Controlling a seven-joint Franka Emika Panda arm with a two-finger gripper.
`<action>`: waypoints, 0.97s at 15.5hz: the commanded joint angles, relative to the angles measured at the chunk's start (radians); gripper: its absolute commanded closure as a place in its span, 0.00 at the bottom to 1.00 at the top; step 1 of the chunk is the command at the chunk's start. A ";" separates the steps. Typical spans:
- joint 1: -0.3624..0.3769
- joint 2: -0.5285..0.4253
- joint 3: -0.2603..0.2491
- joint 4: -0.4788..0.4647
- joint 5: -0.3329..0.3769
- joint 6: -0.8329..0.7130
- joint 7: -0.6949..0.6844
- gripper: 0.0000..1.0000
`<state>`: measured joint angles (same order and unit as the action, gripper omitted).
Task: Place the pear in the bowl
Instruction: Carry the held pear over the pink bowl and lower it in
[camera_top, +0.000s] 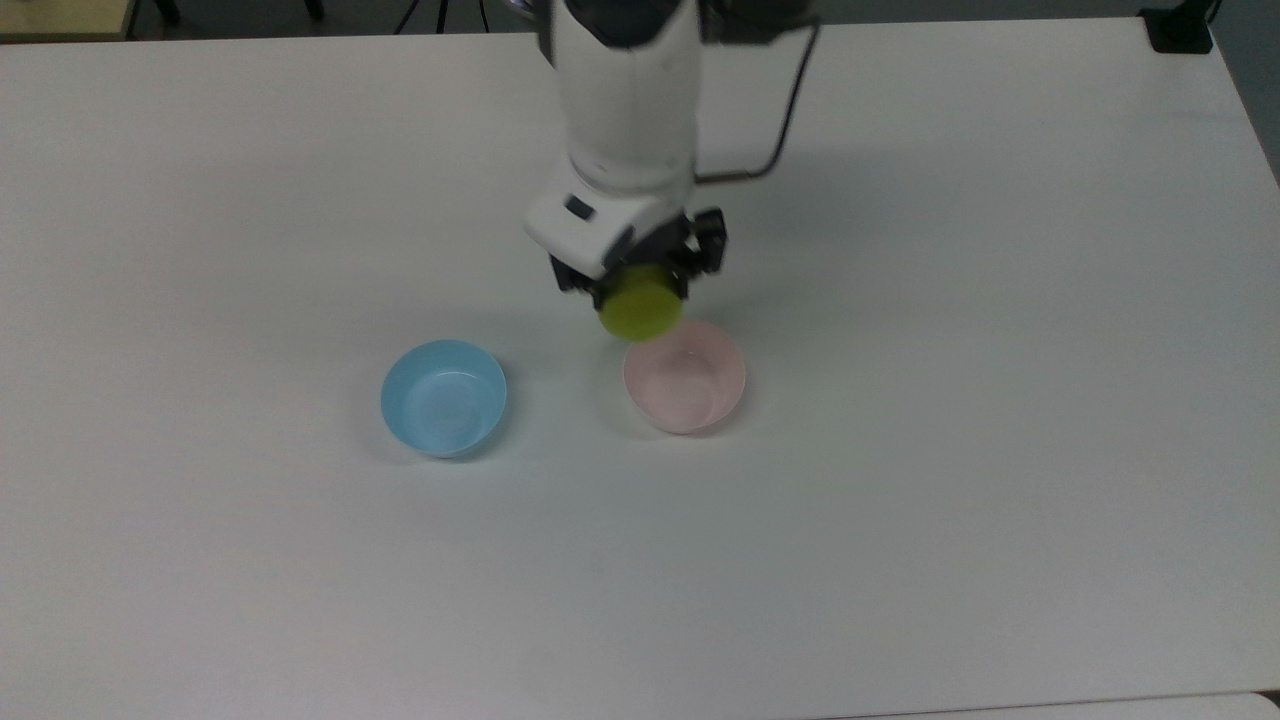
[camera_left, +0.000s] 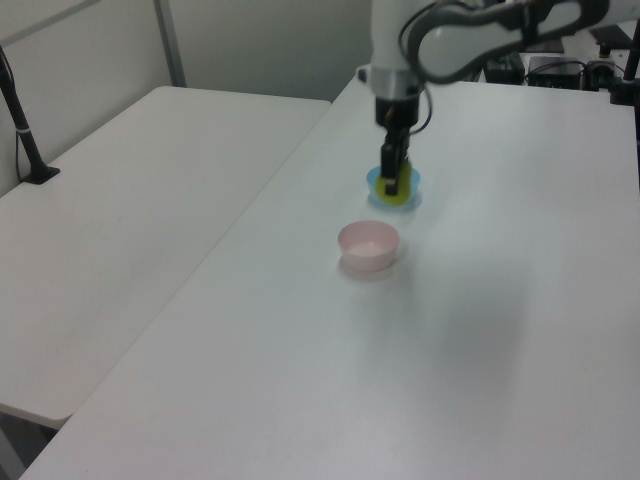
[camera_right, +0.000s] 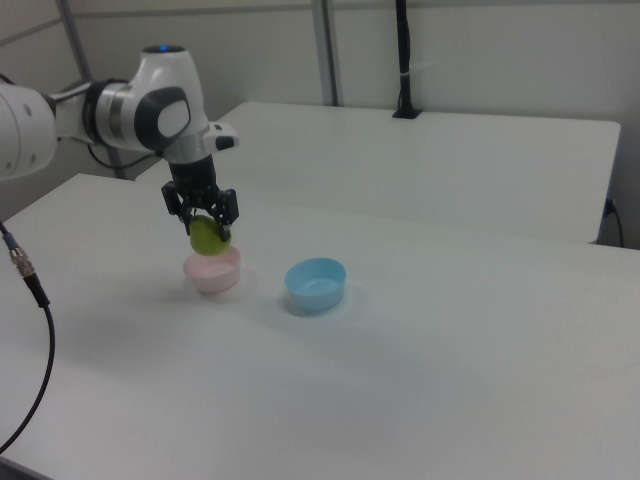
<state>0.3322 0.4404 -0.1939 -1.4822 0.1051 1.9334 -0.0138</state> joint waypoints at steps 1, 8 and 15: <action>0.056 0.110 -0.041 0.069 0.019 0.111 0.086 0.68; 0.077 0.169 -0.036 0.059 0.008 0.130 0.086 0.27; 0.077 0.092 -0.036 0.036 -0.019 0.115 0.087 0.00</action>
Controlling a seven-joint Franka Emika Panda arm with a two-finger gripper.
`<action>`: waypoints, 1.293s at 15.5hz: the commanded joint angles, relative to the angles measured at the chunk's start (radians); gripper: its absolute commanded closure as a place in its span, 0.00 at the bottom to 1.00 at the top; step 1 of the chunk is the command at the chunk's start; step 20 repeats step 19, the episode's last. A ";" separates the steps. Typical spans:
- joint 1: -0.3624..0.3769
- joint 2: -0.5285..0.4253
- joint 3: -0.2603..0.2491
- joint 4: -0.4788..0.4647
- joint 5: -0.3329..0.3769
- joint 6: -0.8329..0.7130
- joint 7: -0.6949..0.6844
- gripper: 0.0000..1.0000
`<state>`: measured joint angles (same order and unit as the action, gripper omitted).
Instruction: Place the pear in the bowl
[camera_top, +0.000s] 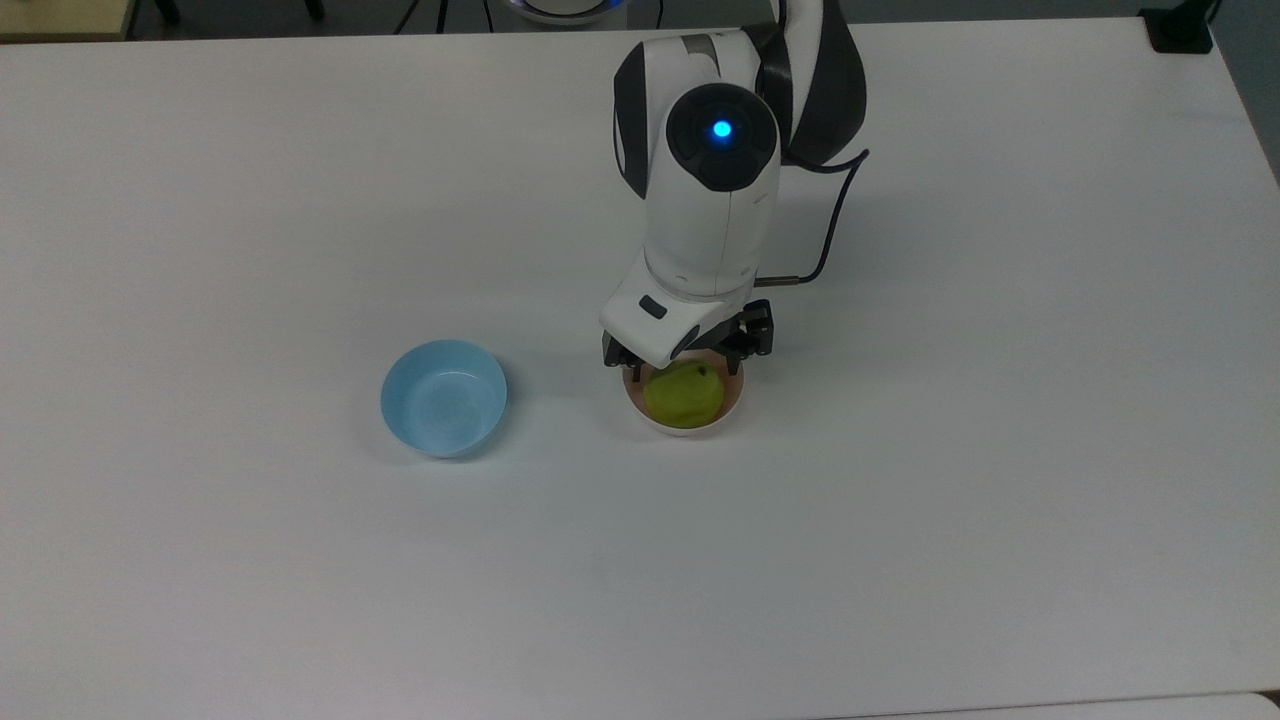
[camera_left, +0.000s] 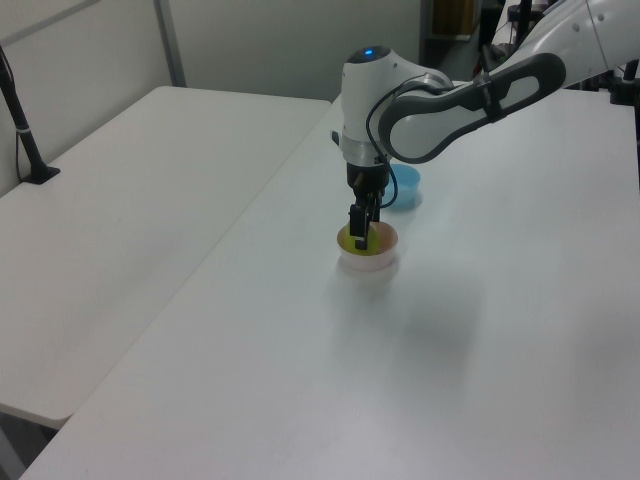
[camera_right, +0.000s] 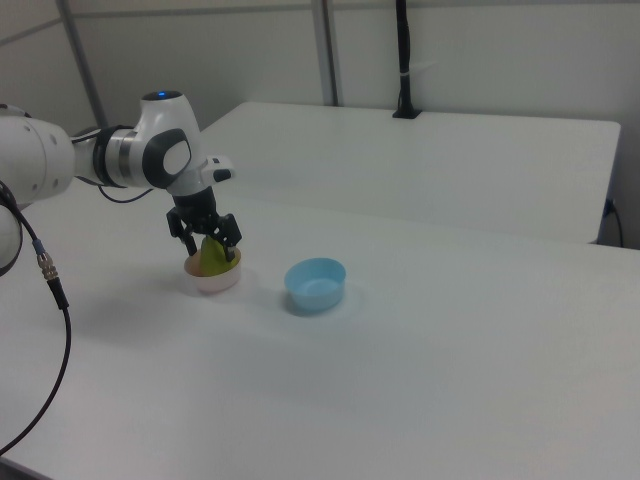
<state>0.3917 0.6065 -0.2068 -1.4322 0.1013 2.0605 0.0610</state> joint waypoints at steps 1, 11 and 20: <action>0.012 -0.114 -0.023 -0.039 -0.017 -0.019 0.011 0.00; -0.256 -0.496 0.041 -0.195 -0.132 -0.376 -0.004 0.00; -0.310 -0.591 0.053 -0.261 -0.140 -0.376 -0.004 0.00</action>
